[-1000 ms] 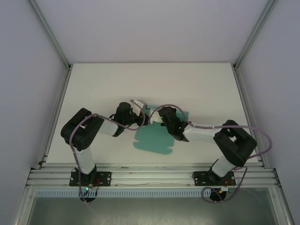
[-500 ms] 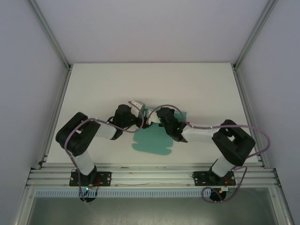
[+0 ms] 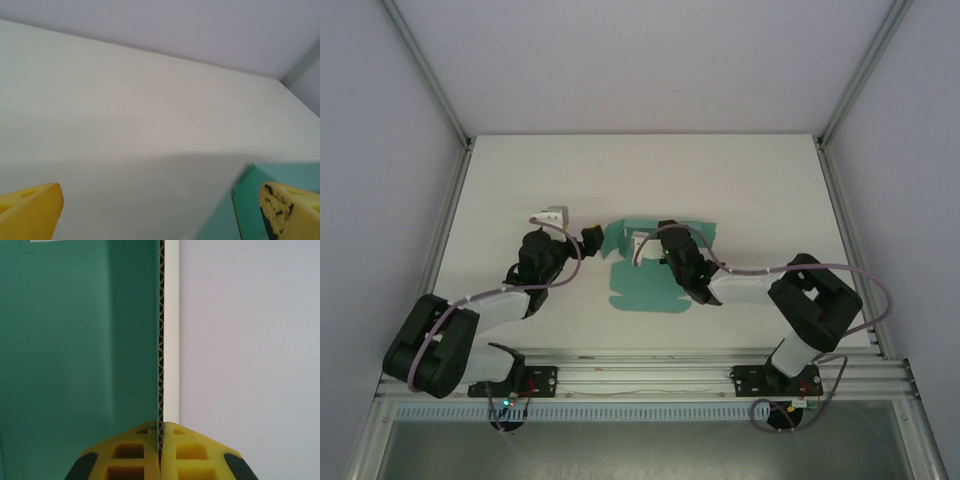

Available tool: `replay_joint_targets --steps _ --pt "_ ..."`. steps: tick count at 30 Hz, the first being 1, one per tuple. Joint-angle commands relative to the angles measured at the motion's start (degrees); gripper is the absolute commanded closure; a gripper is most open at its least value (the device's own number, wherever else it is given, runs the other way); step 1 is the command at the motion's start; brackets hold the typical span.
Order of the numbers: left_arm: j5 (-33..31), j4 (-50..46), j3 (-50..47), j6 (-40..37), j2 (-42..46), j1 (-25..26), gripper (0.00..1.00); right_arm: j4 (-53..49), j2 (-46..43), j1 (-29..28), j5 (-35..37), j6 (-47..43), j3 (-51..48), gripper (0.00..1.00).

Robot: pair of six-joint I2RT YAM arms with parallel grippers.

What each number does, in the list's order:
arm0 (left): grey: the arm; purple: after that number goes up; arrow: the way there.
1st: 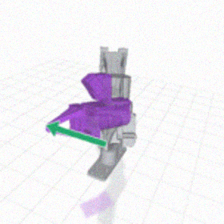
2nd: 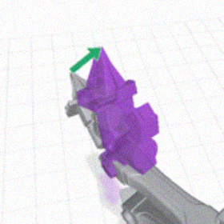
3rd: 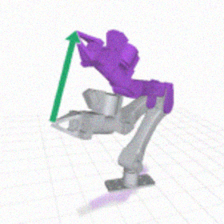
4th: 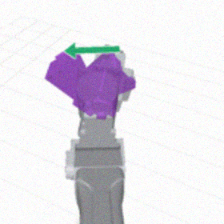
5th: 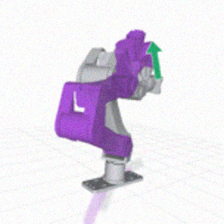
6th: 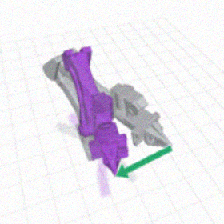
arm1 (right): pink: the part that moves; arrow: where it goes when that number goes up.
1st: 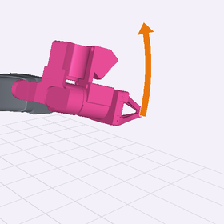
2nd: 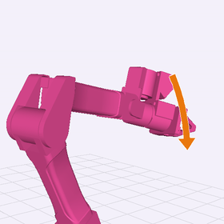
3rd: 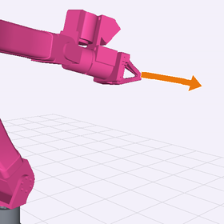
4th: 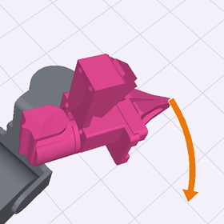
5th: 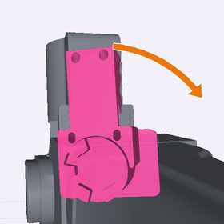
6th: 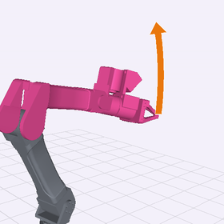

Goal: Assemble paper box

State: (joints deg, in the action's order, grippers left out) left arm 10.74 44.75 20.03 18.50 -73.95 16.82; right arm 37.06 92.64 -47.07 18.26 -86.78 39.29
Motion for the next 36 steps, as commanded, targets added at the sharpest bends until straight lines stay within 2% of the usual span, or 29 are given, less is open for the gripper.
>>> replay_joint_targets --steps 1,4,7,9,12,15,17,27,32,36 --pt "-10.9 -5.1 -0.5 5.6 1.9 -1.9 0.0 9.8 1.9 0.3 -2.4 -8.4 -1.8 1.0" --pt "-13.5 -10.5 1.6 6.4 1.8 -2.8 0.0 17.8 4.7 0.3 -1.8 -12.3 -2.2 1.0" --pt "-11.9 -12.3 3.7 5.2 -2.1 -3.2 0.0 20.9 5.2 0.3 -3.0 -12.8 -1.4 1.0" --pt "-5.3 -9.1 3.9 2.7 -5.0 -3.3 0.0 20.2 4.3 0.4 -4.3 -11.4 -0.8 1.0" --pt "8.0 2.8 1.1 -1.2 -9.5 -3.0 0.02 19.2 4.4 0.4 -4.5 -10.6 -0.5 1.0" --pt "12.7 6.2 1.9 -2.1 -13.2 -2.5 0.1 22.8 6.4 0.7 -4.0 -10.9 -0.1 1.0" --pt "12.7 4.8 3.6 -4.1 -15.2 -1.2 0.16 23.1 7.4 1.1 -3.6 -11.1 0.3 1.0" --pt "13.6 6.9 7.6 -12.6 -22.1 5.1 0.16 25.1 10.6 1.3 -3.6 -11.3 0.7 1.0" --pt "12.4 7.1 9.7 -14.1 -24.8 6.3 0.16 23.3 10.2 1.1 -3.7 -11.1 0.3 1.0" --pt "17.7 6.2 11.4 -15.2 -25.8 6.5 0.15 18.0 9.3 1.0 -3.4 -8.4 -0.2 1.0"
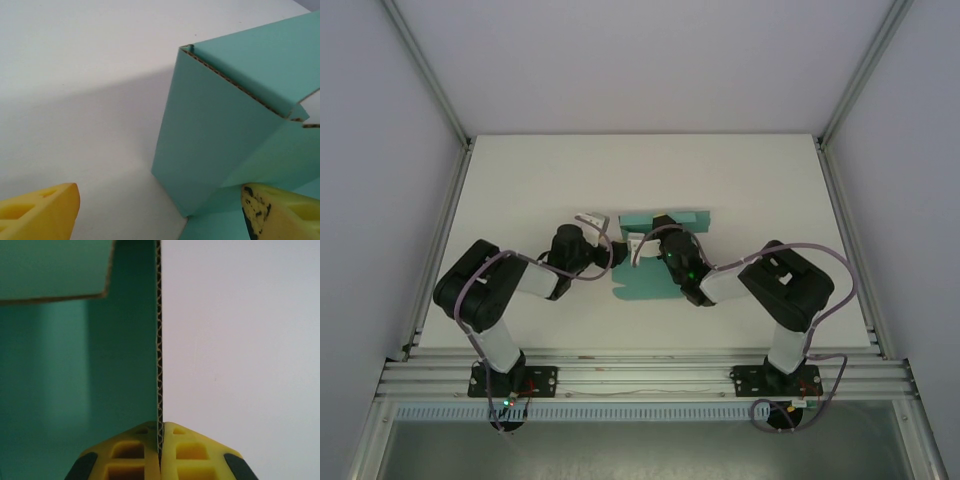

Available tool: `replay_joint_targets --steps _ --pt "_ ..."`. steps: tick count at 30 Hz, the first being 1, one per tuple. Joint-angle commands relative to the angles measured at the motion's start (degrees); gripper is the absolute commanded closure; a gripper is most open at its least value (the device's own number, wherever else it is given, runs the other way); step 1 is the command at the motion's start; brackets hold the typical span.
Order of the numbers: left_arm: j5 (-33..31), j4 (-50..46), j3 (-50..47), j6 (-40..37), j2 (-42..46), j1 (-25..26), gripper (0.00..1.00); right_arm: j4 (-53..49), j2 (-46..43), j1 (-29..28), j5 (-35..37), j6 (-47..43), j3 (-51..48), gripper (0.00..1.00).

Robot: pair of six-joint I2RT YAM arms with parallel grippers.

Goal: Assemble paper box

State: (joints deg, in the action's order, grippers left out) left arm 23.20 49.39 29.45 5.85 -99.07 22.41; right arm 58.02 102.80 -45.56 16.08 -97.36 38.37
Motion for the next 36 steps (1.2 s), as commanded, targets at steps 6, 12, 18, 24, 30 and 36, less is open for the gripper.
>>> replay_joint_targets --steps 6,12,18,24,30,36 --pt "7.2 -1.8 2.4 -4.5 -1.4 1.2 0.13 -1.8 -0.5 -0.5 -0.3 3.1 0.7 1.0" --pt "4.0 -1.4 4.9 -3.5 -3.3 1.3 0.26 -3.9 -1.6 -1.0 -2.0 3.6 0.1 1.0" --pt "2.4 0.7 7.7 -1.8 -5.4 1.3 0.35 -11.9 -3.6 -2.4 -3.1 8.3 -1.1 1.0" --pt "-0.5 2.2 9.1 0.4 -6.9 1.3 0.44 -24.7 -5.0 -2.3 -4.7 15.3 0.3 1.0" --pt "-0.2 6.5 9.3 0.7 -7.8 1.7 0.46 -28.3 -2.7 -2.0 -5.1 17.6 2.2 1.0" --pt "0.4 4.7 13.1 1.9 -9.3 2.2 0.59 -29.9 -1.4 -2.0 -5.7 19.2 3.7 1.0"
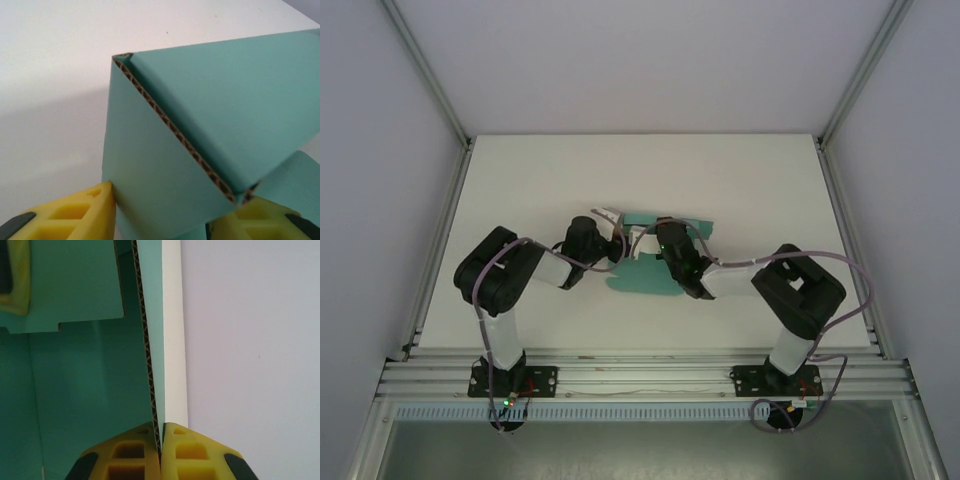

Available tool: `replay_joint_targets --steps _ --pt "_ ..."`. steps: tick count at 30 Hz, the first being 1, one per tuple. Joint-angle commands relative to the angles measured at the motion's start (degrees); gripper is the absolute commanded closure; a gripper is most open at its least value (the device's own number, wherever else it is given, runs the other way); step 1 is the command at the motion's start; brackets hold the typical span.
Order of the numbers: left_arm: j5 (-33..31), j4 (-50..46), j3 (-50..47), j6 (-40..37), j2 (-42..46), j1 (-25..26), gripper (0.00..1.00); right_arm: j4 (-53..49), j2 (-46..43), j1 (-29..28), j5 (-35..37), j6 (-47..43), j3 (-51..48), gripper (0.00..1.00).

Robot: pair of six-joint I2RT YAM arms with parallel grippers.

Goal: Assemble paper box

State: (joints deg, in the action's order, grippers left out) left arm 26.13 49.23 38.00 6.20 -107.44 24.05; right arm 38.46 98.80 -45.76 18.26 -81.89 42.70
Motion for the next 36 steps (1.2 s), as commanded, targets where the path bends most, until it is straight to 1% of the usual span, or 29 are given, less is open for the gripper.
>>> replay_joint_targets --steps 1,4,6,7,9,12,14,15,19,20,22,23,25,26,27,28,29,30,33,35,36 --pt "-2.8 4.7 5.0 1.9 -1.1 0.9 0.61 -10.9 2.6 -1.9 -8.0 4.2 -0.2 1.0" --pt "-4.0 4.1 6.4 2.7 -1.4 1.6 0.64 -12.4 2.8 -1.8 -8.3 5.0 0.5 1.0" --pt "-5.1 3.6 7.1 3.5 -1.5 2.0 0.73 -12.6 3.0 -1.7 -8.3 6.3 0.9 1.0" --pt "-5.4 3.5 7.3 3.7 -1.5 2.1 0.74 -13.6 2.9 -1.6 -8.4 6.9 1.3 1.0" --pt "-7.4 2.3 8.0 5.3 -1.5 2.4 0.81 -15.1 2.9 -1.4 -8.3 8.4 2.1 1.0" --pt "-9.9 -0.3 8.4 5.8 -1.5 3.2 0.83 -14.4 2.6 -1.1 -8.3 9.4 2.1 1.0" --pt "-13.8 0.2 8.2 4.4 -1.5 4.3 0.84 -15.7 2.0 -0.9 -8.5 10.9 2.8 1.0" --pt "-15.2 -0.2 8.2 4.1 -1.5 4.8 0.88 -16.3 1.8 -1.0 -9.0 11.5 3.0 1.0" --pt "-18.4 -5.0 10.7 4.0 -3.4 5.9 0.98 -17.5 1.4 -0.8 -9.3 13.1 3.6 1.0" --pt "-19.6 -5.4 10.8 4.0 -3.5 6.1 1.0 -17.7 1.2 -0.8 -9.2 14.2 3.9 1.0" --pt "-19.3 -4.9 10.2 3.9 -3.5 6.1 1.0 -17.7 0.3 -0.6 -8.5 16.3 4.2 0.96" --pt "-19.0 -4.1 9.4 4.0 -3.5 6.1 1.0 -17.9 -0.4 -0.3 -8.2 17.7 4.4 0.91" --pt "-17.9 -3.6 8.4 4.0 -3.3 6.0 1.0 -19.2 -2.3 0.4 -7.6 20.4 5.0 0.75" --pt "-17.8 -4.3 8.1 4.3 -3.0 6.1 1.0 -19.8 -3.6 0.9 -7.4 22.0 5.2 0.64" --pt "-17.5 -4.8 7.8 4.4 -2.8 6.1 1.0 -20.1 -4.9 1.3 -6.9 23.2 5.2 0.45" --pt "-17.5 -5.3 7.3 4.4 -2.3 6.1 1.0 -20.6 -6.4 1.8 -6.4 24.5 5.2 0.29" --pt "-17.7 -5.1 6.6 5.0 -2.3 6.1 1.0 -21.1 -7.8 2.4 -5.5 26.1 5.2 0.06" --pt "-17.3 -4.6 5.8 5.1 -1.0 6.0 1.0 -21.5 -9.2 2.7 -4.6 28.4 5.4 0.0" --pt "-16.3 -5.9 4.6 7.2 1.7 5.5 1.0 -25.5 -14.8 4.5 -3.3 37.3 5.6 0.0" --pt "-14.1 -7.1 4.0 9.7 3.5 4.5 1.0 -31.2 -19.6 5.9 -5.5 43.6 5.2 0.0" --pt "-11.7 -6.3 3.3 10.6 4.2 3.6 1.0 -33.9 -21.6 6.7 -6.4 47.3 5.1 0.0"
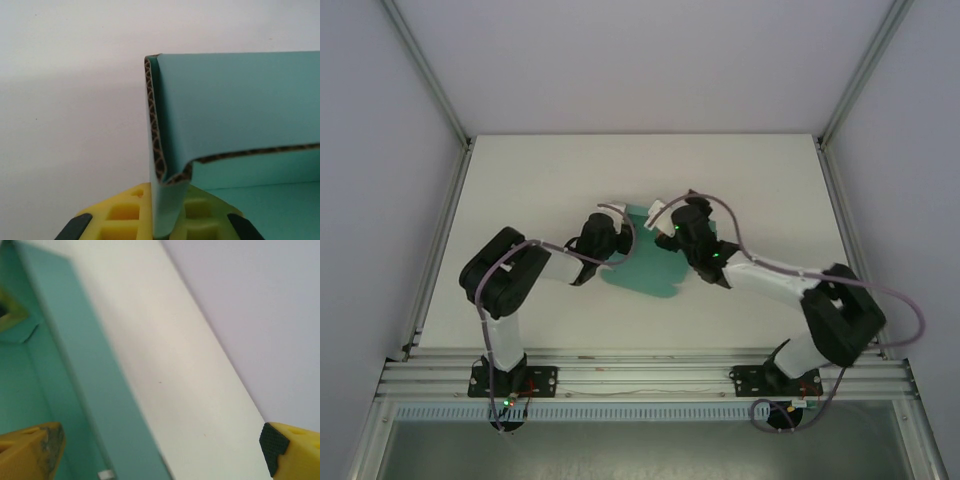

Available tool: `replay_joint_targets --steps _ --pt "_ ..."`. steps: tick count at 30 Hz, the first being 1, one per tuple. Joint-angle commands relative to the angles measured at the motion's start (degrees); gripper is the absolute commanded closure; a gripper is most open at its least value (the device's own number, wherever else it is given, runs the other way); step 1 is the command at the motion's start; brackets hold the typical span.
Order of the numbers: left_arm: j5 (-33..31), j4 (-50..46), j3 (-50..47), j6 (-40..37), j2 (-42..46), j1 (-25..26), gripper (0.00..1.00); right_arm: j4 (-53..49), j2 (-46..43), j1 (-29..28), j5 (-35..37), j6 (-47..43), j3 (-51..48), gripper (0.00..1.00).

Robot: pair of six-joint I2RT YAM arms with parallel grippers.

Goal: Assemble paper box

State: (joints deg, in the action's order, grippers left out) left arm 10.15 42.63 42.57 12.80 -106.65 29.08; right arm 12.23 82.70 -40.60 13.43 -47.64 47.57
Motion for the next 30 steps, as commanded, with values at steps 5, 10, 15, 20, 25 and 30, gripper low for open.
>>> replay_joint_targets --steps 5,10,15,20,25,30 --pt "19.1 8.4 -3.7 13.1 4.9 -7.1 1.0 -16.6 -14.2 8.4 -11.2 27.0 -1.9 0.0" --pt "23.3 7.1 -1.8 15.1 4.4 -8.1 1.0 -17.2 -16.0 12.6 -26.3 33.7 -1.8 0.04" --pt "24.5 7.0 -1.6 15.8 4.2 -8.1 1.0 -18.6 -11.2 12.8 -32.1 37.6 3.5 0.17" --pt "24.7 4.7 -1.0 15.2 4.3 -8.0 1.0 -18.4 -6.1 12.9 -35.6 38.4 6.1 0.5" --pt "22.9 -4.3 1.0 12.6 4.5 -7.5 1.0 -14.5 -2.9 12.9 -39.0 39.7 5.3 0.65" --pt "21.0 -8.2 0.6 11.7 3.4 -7.2 1.0 -12.4 -0.9 12.9 -43.5 41.0 3.5 0.85"
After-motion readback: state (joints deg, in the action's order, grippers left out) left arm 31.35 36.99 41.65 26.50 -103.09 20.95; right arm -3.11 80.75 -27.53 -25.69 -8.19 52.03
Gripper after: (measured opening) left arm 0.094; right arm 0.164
